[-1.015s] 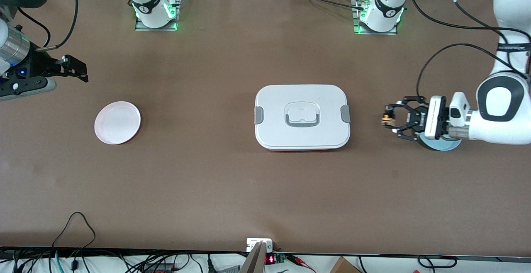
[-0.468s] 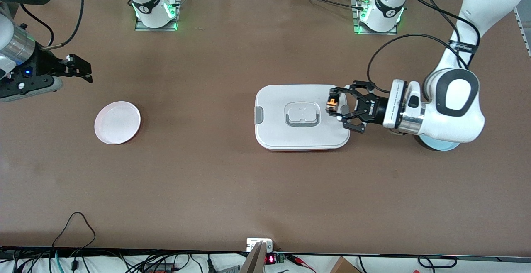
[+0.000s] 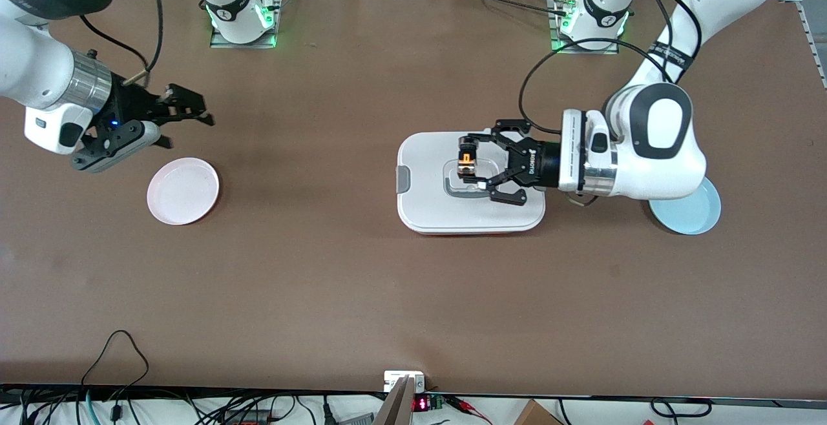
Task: Transfer orange switch to right arm and place
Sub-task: 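Lift the switch with the left gripper and carry it over the box, then reach the right gripper toward the switch held by the left gripper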
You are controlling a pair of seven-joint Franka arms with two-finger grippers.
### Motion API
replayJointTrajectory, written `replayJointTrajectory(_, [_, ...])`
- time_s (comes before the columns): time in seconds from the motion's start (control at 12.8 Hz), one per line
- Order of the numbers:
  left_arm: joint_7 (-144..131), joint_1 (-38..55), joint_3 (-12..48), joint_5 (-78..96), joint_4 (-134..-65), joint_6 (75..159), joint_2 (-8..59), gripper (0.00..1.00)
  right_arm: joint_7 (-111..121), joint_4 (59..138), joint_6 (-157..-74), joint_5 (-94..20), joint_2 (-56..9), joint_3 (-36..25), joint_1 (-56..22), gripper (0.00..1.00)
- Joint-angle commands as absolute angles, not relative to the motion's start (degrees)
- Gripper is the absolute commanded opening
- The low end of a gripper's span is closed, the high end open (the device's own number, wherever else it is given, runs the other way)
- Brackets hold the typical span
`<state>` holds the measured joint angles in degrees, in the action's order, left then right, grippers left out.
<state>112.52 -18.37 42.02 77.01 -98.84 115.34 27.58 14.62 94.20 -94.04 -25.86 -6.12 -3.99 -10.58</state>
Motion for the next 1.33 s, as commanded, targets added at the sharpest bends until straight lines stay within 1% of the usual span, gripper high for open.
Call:
replayJointTrajectory(0.0, [113.8,-19.2,43.4,79.6,-101.1,118.8,25.3,0.31,9.2,92.4,-93.0,-46.4,-10.7,-4.3,-9.1,1.0])
replayJointTrajectory(0.16, [113.8,-19.4,43.5,80.8,-101.2,118.7,25.1,0.31,6.7,92.5,-93.1,-63.6,-14.0,-4.3,-9.3,1.0])
replayJointTrajectory(0.31, [113.9,-19.4,43.5,80.9,-101.9,118.7,25.1,0.31,7.6,92.6,-93.3,-77.5,-17.2,-3.2,-10.5,1.0])
replayJointTrajectory(0.39, [113.9,-19.4,43.5,80.9,-101.9,118.7,25.1,0.31,8.1,93.1,-94.1,-82.8,-17.7,-3.0,-12.4,1.0])
replayJointTrajectory(0.55, [113.9,-19.4,43.6,81.0,-101.9,118.7,25.1,0.31,16.4,95.8,-103.1,-92.2,-19.4,-2.9,-18.2,1.0])
replayJointTrajectory(0.62, [113.9,-19.4,43.6,81.6,-101.9,118.7,25.1,0.31,20.2,97.1,-107.9,-98.8,-19.9,-2.9,-21.1,1.0])
replayJointTrajectory(0.7, [113.9,-19.3,43.6,81.8,-101.9,118.7,25.1,0.31,23.7,97.3,-111.4,-103.4,-21.0,-2.9,-23.9,1.0])
replayJointTrajectory(0.86, [113.8,-19.3,43.6,81.8,-101.9,118.7,25.1,0.31,28.3,97.2,-117.6,-108.8,-22.2,-2.9,-28.4,1.0])
replayJointTrajectory(1.01, [113.8,-19.2,43.6,81.8,-102.0,118.7,25.2,0.32,29.6,97.1,-122.5,-110.9,-22.3,-2.9,-31.0,1.0])
replayJointTrajectory(1.25, [113.8,-19.3,43.6,81.8,-101.9,118.7,25.1,0.32,29.6,96.4,-123.0,-111.4,-22.9,-2.9,-31.4,1.0])
